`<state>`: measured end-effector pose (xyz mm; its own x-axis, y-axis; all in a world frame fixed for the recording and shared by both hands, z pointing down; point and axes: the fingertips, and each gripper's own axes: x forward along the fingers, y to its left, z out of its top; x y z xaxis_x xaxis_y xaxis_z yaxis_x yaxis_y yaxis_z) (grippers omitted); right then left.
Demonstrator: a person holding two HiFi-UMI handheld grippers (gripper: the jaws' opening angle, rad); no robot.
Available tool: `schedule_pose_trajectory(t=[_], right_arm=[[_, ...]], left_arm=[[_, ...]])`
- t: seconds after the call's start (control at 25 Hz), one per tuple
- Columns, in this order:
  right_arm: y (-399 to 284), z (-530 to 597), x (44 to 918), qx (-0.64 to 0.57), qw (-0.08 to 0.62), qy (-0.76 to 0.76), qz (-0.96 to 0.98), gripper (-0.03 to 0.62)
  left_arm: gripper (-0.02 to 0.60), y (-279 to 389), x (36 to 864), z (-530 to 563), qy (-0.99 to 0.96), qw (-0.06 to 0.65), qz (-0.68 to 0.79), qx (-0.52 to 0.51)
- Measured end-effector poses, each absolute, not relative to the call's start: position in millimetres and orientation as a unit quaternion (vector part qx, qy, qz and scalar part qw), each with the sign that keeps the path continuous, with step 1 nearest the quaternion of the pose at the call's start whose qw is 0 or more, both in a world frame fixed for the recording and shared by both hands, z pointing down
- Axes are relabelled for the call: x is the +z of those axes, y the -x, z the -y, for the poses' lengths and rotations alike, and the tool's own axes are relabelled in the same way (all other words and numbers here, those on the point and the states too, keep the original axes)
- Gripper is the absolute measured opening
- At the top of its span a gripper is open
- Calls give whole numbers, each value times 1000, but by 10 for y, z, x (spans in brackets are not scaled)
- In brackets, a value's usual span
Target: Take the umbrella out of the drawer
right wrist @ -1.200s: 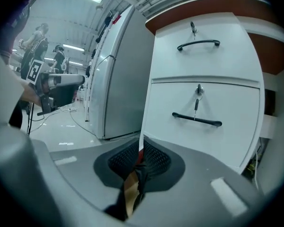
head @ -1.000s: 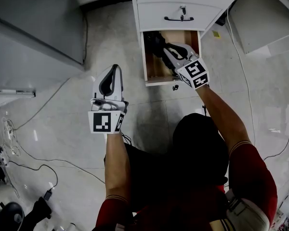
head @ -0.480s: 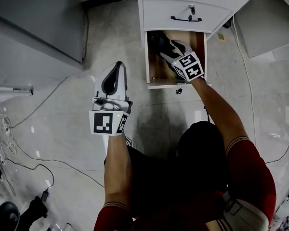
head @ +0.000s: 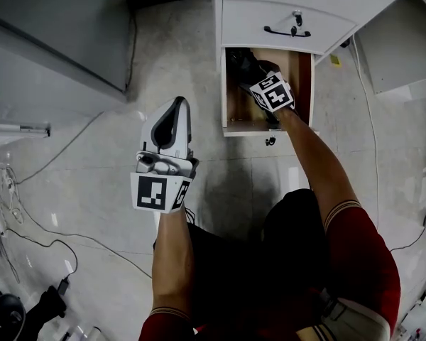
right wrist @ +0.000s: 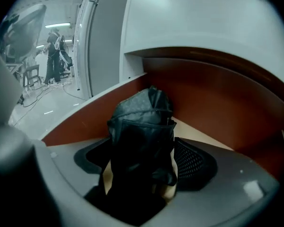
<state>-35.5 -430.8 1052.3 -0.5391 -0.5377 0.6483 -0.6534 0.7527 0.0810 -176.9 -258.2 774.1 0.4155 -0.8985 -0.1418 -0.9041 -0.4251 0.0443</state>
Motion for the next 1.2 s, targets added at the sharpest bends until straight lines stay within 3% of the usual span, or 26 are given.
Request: schedule_pose_trajectory(t=[0.24,0.68,0.96,1.2], right_arm=[[413,4394,10793,98,375,-345,855,405],[374,4309,10739,77,406,-323,851,278],[292,4132,10458,13,436,-281,855,268],[303,3868,10004,-21,413,-257,874,265]], left_arm=[[3,1838,7693,2558,836,15,-541,85],[3,1788,7723,2538,840,13,-537,77],[3,1848,7726,2543,836,11,-542,84],[3,1823,7766,2537,838,13,-540,77]])
